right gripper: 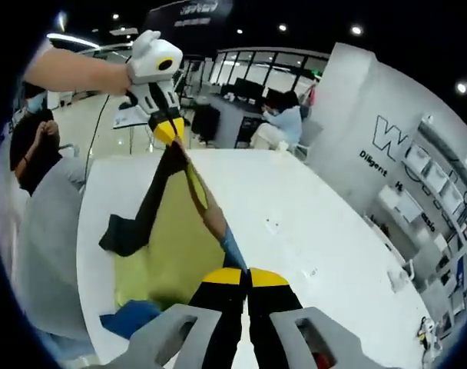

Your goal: Fold the garment on the visible template until the final outline fits inside the template.

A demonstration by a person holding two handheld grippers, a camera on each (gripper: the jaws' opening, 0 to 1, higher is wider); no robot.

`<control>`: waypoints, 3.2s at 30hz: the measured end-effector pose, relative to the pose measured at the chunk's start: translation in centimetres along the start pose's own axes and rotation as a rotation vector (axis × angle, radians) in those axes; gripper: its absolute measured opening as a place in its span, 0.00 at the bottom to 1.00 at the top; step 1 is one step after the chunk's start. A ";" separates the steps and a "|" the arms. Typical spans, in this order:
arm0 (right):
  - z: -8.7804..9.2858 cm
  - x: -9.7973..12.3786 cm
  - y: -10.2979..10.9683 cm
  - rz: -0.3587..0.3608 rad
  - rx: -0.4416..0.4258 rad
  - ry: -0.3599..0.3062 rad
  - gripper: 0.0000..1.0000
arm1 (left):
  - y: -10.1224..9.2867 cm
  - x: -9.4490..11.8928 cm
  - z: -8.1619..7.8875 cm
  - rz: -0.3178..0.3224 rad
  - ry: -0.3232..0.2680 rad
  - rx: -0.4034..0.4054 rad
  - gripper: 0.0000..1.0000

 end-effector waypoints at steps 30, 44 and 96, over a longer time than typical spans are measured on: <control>9.2 -19.6 -4.7 -0.019 -0.194 0.239 0.00 | 12.3 -14.9 9.3 -0.057 0.178 0.330 0.02; 8.8 -21.5 -5.0 0.020 -0.199 0.208 0.05 | 14.2 -14.7 10.9 -0.142 0.193 0.390 0.03; 14.5 -0.3 22.7 0.039 -0.154 0.142 0.29 | -16.7 -8.4 19.6 -0.121 0.196 0.114 0.38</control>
Point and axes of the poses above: the point that each gripper's makers call its tool centre point, and the gripper's own axes: x roughly backward along the fingers, y roughly to its left, z roughly out of its underside, the point moved 4 cm from there along x, roughly backward along the fingers, and after that the axes turned 9 degrees about z, right-handed, at the moved point
